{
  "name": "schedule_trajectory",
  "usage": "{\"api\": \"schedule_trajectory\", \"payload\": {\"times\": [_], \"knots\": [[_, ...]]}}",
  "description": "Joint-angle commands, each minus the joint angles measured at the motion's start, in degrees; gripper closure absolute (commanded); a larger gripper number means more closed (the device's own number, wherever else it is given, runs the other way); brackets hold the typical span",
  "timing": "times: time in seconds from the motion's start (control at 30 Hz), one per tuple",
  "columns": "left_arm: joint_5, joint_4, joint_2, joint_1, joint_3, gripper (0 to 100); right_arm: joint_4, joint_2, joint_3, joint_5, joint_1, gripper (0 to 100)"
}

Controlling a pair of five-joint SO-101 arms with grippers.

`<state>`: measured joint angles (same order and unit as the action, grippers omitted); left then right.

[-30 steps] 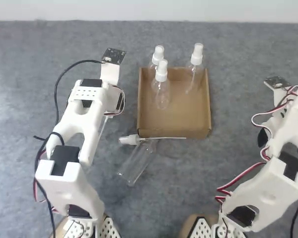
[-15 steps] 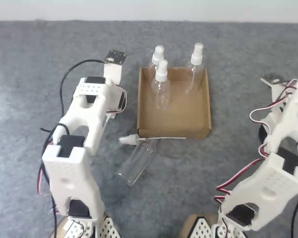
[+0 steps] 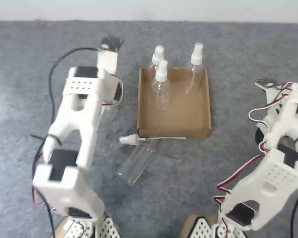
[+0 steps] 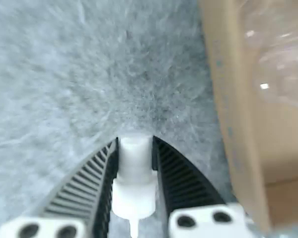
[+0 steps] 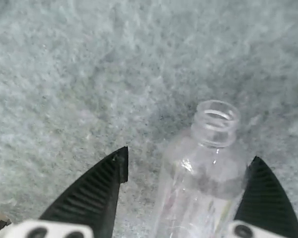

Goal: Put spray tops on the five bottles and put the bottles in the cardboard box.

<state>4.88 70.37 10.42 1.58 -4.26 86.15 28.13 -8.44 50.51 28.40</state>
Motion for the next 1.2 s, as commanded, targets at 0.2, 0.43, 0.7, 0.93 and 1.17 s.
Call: {"api": "schedule_trajectory", "payload": {"times": [0.2, 0.43, 0.7, 0.93, 1.17], "knots": [[0.18, 2.29, -18.99, 0.26, -7.34, 99, -0.84, -1.19, -3.34, 0.26, -0.75, 89.9], [0.18, 2.90, -27.08, 0.35, -9.71, 99, 0.84, -5.67, -8.62, -1.23, -0.66, 99.5], [-4.57, 2.73, -44.31, 0.18, -10.51, 99, 2.15, -27.38, -8.35, -16.88, -11.82, 99.3], [-10.20, 0.79, -62.51, 0.18, -10.24, 99, -8.13, -52.00, 14.59, -26.73, -36.26, 99.3], [-20.75, -9.14, -72.09, 0.26, -10.33, 99, -23.52, -71.25, 38.86, -32.70, -61.14, 99.3]]}}
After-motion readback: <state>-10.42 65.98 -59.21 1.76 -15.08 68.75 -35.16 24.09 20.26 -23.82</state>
